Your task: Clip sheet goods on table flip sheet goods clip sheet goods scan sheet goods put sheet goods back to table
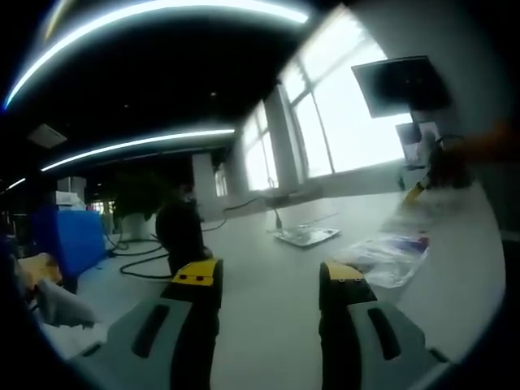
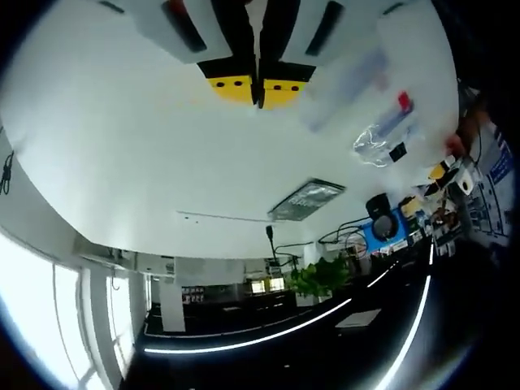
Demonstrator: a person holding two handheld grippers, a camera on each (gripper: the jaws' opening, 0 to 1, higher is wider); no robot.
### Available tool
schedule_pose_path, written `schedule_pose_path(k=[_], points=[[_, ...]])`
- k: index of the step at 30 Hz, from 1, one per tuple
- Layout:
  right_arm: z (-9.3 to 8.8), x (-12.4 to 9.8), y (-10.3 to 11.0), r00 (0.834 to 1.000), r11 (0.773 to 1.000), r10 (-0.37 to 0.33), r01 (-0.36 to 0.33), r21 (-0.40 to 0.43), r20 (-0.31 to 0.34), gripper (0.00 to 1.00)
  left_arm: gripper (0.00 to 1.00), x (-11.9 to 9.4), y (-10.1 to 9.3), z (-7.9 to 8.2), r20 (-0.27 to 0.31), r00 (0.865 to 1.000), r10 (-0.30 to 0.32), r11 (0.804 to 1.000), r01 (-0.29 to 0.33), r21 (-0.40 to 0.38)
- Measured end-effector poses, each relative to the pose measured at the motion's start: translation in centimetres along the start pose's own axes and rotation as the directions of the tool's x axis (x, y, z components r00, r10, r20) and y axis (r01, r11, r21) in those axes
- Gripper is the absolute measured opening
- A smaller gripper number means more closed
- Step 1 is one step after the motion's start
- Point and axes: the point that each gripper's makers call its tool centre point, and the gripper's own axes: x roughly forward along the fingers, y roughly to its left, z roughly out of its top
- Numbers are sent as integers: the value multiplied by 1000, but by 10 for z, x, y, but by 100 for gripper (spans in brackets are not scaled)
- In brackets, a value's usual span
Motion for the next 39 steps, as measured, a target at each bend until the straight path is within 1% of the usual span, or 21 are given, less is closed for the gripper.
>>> schedule_pose_path(k=[2, 5, 7, 8, 9, 14, 17, 21, 23, 25, 27, 33, 36, 39], points=[[8, -6, 5, 1000, 1000, 13, -13, 0, 27, 0, 40, 0, 0, 0, 1, 1000, 0, 1000, 0, 0], [23, -15, 16, 996, 999, 38, -40, 26, 77, 0, 40, 0, 1, 0, 3, 1000, 4, 1000, -4, -4], [31, -22, 22, 993, 998, 50, -53, 27, 104, 0, 40, 0, 1, 0, 3, 1000, 4, 1000, -4, -4], [35, -26, 31, 991, 997, 71, -74, 22, 118, 0, 40, 0, 1, 0, 5, 1000, 3, 1000, -3, -5], [40, -29, 34, 988, 997, 74, -76, 8, 135, 0, 40, 0, 1, 1, 5, 1000, 3, 1000, -3, -4], [54, -44, 55, 979, 994, 107, -111, 15, 171, 0, 40, 0, 0, 1, 7, 1000, 1, 1000, -1, -5], [64, -53, 69, 970, 991, 126, -132, 11, 209, 0, 40, 0, -3, 2, 4, 1000, -5, 1000, 5, 2], [75, -61, 79, 961, 990, 136, -141, 4, 240, 0, 40, -1, -4, 2, 4, 1000, -6, 1000, 6, 6], [83, -67, 86, 951, 989, 140, -147, 3, 274, 0, 40, -1, -3, 3, 7, 1000, -3, 1000, 3, 0], [91, -73, 87, 942, 989, 140, -150, 9, 305, 0, 40, -1, -4, 4, 8, 1000, -3, 1000, 3, -2], [96, -77, 92, 935, 989, 141, -148, -3, 326, 0, 40, -1, -2, 3, 7, 1000, -3, 1000, 3, 0], [107, -82, 97, 916, 989, 139, -150, -2, 376, 0, 40, -1, -2, 3, 8, 1000, -3, 1000, 3, 0], [113, -85, 108, 901, 989, 139, -151, -4, 412, 0, 40, -1, -1, 3, 8, 1000, -1, 1000, 1, -2], [121, -88, 111, 888, 990, 129, -143, -2, 442, 0, 40, -1, -1, 2, 6, 1000, -2, 1000, 2, -1]])
